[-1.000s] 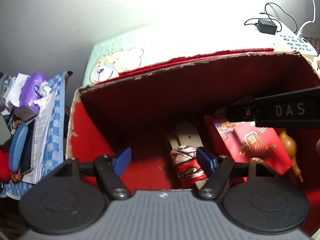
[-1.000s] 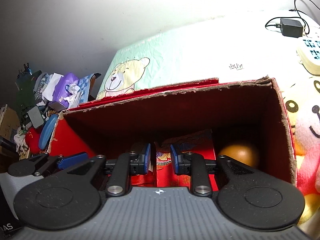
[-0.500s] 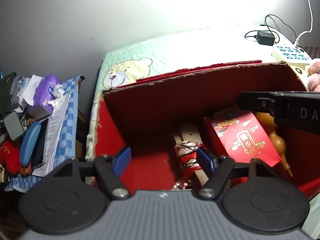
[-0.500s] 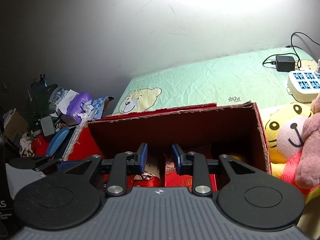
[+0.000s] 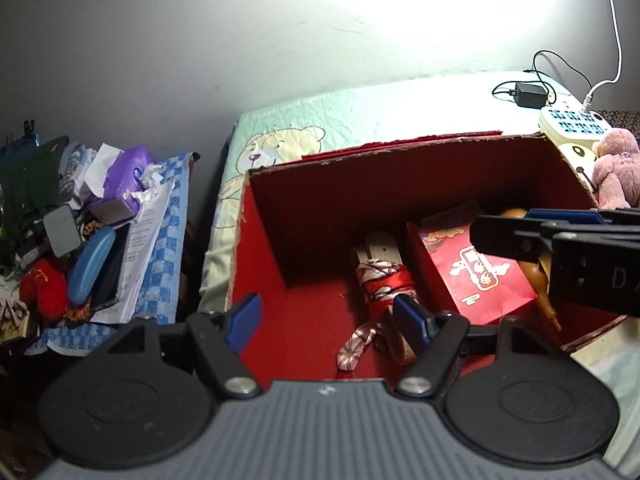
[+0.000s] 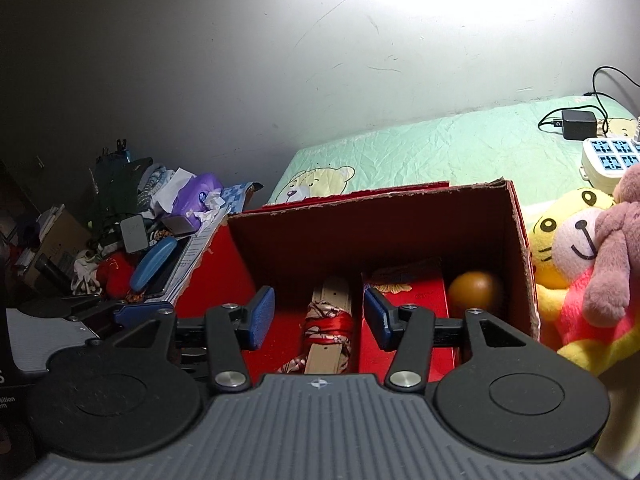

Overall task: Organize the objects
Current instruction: 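Reach the right gripper down to the masking tape roll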

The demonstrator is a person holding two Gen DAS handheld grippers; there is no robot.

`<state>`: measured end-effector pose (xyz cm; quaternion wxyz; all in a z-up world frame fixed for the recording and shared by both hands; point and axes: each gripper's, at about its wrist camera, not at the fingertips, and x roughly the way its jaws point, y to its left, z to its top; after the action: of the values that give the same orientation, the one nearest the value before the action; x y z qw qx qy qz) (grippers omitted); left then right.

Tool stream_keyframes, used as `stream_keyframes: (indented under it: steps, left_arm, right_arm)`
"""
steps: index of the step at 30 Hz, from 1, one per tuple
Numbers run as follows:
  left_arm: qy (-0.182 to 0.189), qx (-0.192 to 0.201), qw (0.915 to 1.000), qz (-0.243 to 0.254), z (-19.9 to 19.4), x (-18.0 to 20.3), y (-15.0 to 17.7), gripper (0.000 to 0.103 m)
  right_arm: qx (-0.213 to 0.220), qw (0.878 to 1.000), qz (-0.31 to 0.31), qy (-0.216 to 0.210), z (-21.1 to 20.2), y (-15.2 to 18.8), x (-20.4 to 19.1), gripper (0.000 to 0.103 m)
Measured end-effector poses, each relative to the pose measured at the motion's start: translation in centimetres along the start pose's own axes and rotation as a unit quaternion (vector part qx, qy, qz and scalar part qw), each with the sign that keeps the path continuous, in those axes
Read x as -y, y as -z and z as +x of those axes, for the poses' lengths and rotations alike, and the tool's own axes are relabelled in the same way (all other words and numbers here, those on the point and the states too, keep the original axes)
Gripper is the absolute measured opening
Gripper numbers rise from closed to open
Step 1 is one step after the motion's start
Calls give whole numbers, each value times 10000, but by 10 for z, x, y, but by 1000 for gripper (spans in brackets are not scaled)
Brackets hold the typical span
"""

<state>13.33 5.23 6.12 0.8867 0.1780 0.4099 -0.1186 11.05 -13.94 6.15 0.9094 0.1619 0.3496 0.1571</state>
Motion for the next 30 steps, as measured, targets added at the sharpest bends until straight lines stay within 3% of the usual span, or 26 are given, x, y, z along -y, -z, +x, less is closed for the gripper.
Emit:
stream_keyframes:
  steps: [16,30]
  left_arm:
    - [-329,-21,9988,-370,-39,9,26,76]
    - [-694,-278,9929,-923,-59,-10,63,76]
  right_arm:
    - [8,9975,-382,-594,-47,21,-1,52]
    - [-448,9824,-680,-1679,-51,41,-5,43]
